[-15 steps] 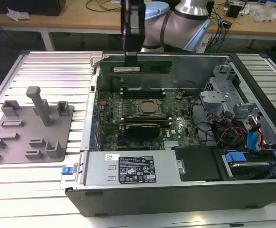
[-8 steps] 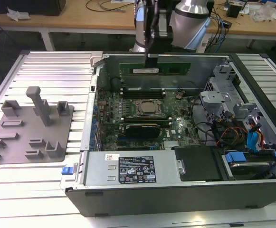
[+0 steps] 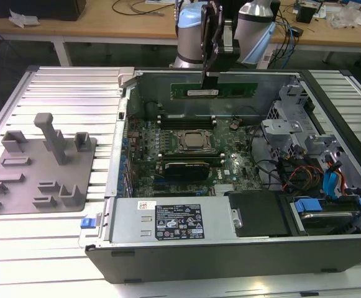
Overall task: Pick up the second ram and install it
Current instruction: 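Pick up the second ram and move it above second insertion slot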
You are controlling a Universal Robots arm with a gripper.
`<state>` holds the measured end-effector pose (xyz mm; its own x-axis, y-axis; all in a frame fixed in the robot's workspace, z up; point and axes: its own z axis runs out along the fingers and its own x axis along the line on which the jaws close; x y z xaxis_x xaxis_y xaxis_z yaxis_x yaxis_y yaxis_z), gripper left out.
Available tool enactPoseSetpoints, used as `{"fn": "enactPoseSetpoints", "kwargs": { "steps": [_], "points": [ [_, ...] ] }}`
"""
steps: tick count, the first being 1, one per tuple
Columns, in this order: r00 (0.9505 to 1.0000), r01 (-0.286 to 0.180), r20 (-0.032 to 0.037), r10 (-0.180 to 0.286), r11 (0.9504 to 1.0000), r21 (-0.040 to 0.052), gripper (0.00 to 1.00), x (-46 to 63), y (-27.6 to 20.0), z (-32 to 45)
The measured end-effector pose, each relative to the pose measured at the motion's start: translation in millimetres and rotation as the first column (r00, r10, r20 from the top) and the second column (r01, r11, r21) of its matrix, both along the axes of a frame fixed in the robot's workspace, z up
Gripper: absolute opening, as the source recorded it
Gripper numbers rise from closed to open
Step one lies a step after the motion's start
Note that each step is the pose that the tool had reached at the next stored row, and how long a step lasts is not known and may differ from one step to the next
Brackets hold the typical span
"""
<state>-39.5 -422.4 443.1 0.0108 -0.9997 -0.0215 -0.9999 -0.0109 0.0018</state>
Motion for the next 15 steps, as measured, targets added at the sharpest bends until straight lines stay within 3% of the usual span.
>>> {"fn": "enactPoseSetpoints", "kwargs": {
  "steps": [2, 7, 15],
  "points": [
    [1.0000, 0.001, -0.0005, -0.001, 1.0000, 0.0001, 0.09, 0.0, 5.0, -3.4],
    [0.9999, 0.011, -0.0024, -0.011, 0.9999, -0.0026, 0.09, -0.8, 12.4, -11.8],
    [0.9993, 0.036, -0.0031, -0.036, 0.9993, -0.0042, 0.09, -6.1, 21.0, -21.9]
  ]
}}
